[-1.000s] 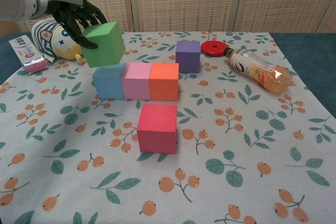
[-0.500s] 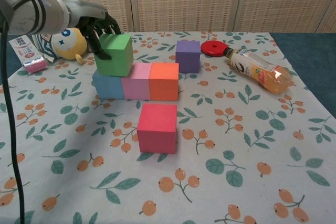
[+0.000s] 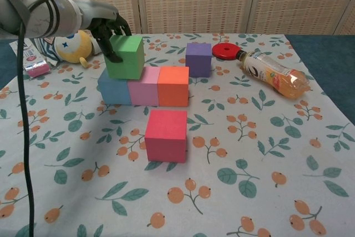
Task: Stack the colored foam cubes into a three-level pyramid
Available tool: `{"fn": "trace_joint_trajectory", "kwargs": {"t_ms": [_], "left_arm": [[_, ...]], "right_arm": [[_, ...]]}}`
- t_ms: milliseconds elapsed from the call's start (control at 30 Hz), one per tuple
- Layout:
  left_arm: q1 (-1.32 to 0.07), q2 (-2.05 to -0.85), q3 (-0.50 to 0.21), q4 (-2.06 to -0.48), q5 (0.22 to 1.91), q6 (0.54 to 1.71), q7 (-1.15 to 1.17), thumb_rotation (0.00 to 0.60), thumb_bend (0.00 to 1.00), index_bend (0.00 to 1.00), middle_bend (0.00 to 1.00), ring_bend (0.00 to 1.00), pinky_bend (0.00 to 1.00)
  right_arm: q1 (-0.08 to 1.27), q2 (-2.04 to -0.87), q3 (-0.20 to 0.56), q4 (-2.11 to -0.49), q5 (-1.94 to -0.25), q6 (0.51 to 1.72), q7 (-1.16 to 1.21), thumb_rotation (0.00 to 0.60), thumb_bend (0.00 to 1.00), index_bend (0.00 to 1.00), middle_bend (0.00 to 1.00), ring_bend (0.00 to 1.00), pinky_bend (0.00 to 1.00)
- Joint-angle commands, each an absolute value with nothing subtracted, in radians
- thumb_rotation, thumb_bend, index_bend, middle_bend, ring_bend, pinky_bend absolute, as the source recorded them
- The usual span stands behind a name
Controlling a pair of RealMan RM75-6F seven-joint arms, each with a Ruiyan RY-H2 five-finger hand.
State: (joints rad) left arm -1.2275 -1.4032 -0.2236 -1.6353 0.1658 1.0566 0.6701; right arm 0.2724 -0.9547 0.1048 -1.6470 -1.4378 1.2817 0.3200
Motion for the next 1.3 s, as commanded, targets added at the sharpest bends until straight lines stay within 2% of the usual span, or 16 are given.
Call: {"fn": "trace_joint_trajectory", "kwargs": {"t_ms": [33, 333, 1300], "left_arm": [[-1.231, -1.417, -0.231, -1.627, 0.162, 1.064, 0.682, 0.6, 0.33, 0.31, 0.22, 0.19, 0.25], [-1.227, -1.451, -0.244, -1.605, 0.158, 1.085, 0.713, 0.6, 0.33, 0.3, 0.22, 0.19, 0.25], [-1.196, -1.461, -0.277, -1.601, 0.161, 1.069, 0.75, 0.6, 0.32, 0.28, 0.2, 0.17, 0.25]], "right_arm": [[0.271, -0.953, 0.105, -1.646, -1.437, 1.281, 0.322, 0.6, 0.02, 0.0, 0.0, 0.0, 0.0], [0.266, -0.951, 0.108, -1.641, -1.437, 1.28, 0.328, 0.6, 0.02, 0.0, 0.0, 0.0, 0.0], [0.265, -0.952, 0.115, -1.636, -1.439, 1.27, 0.333, 0.6, 0.02, 0.0, 0.0, 0.0, 0.0]]}}
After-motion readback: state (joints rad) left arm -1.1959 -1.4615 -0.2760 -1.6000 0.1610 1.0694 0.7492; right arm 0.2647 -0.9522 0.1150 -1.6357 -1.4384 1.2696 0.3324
